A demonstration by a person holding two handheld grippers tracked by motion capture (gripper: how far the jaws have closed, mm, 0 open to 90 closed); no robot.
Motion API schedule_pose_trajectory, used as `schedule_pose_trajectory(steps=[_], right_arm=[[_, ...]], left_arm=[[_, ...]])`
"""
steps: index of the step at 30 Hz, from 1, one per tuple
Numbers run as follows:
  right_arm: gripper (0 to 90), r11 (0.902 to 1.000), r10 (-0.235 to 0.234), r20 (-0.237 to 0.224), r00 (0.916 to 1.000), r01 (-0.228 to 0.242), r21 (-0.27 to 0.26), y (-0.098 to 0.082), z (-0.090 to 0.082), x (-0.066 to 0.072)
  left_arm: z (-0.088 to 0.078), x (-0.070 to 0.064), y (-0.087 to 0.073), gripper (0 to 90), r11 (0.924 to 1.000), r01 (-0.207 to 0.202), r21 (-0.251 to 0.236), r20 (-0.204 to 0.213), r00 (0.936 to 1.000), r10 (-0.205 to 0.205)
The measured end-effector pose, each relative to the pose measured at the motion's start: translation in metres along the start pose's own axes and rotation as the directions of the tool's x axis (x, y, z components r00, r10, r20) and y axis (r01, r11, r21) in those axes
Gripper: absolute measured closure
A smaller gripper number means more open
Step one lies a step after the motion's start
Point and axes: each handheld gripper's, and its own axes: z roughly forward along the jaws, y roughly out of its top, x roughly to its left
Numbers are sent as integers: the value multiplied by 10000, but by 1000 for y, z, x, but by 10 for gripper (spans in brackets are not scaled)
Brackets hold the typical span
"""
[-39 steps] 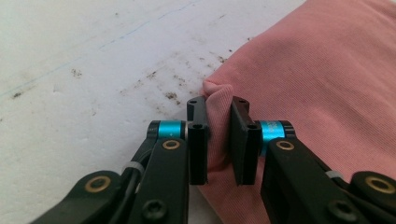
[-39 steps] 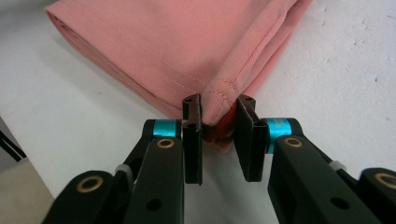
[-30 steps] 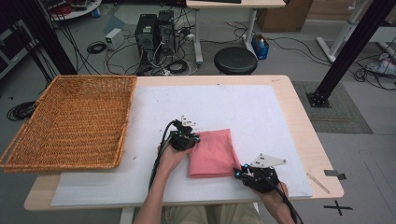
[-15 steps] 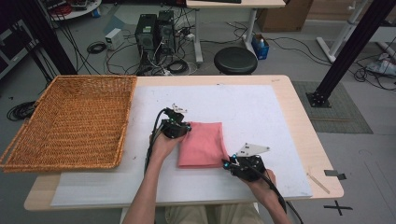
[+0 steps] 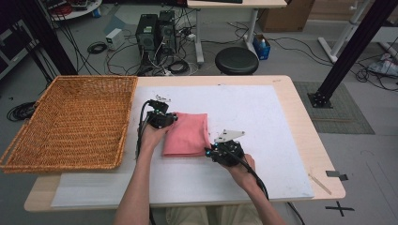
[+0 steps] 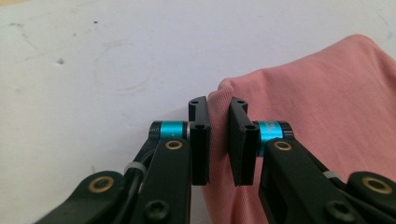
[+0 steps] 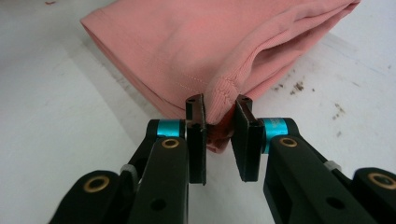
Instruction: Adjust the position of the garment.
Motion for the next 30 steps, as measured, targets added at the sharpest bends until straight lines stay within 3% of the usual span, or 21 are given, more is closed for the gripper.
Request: schedule_pose_trajectory(steps=[10,17,21,27,30], right_arm=[[777,9999,-40,369,9993,37,99,12,21,-2],[777,9998,-187,458,9988,183,107,21,28,1],[777,9995,-231,432,9988,222,211,23,33,-1],[773,9986,-92,320,9994,75,532,21,38,-4],[773,9982,-70,292,9995,53,605,20,38,-5]], left_arm=[[12,19,-4,798,9983,568,-110,-436,9974,-573],[18,21,-4,797,9988,447,-190,-875,9951,-462],[23,25,-7,793,9975,689,-153,-925,9932,-700],[29,26,-11,786,9971,734,183,-906,9933,-714],[29,27,-12,784,9964,842,112,-875,9927,-829]])
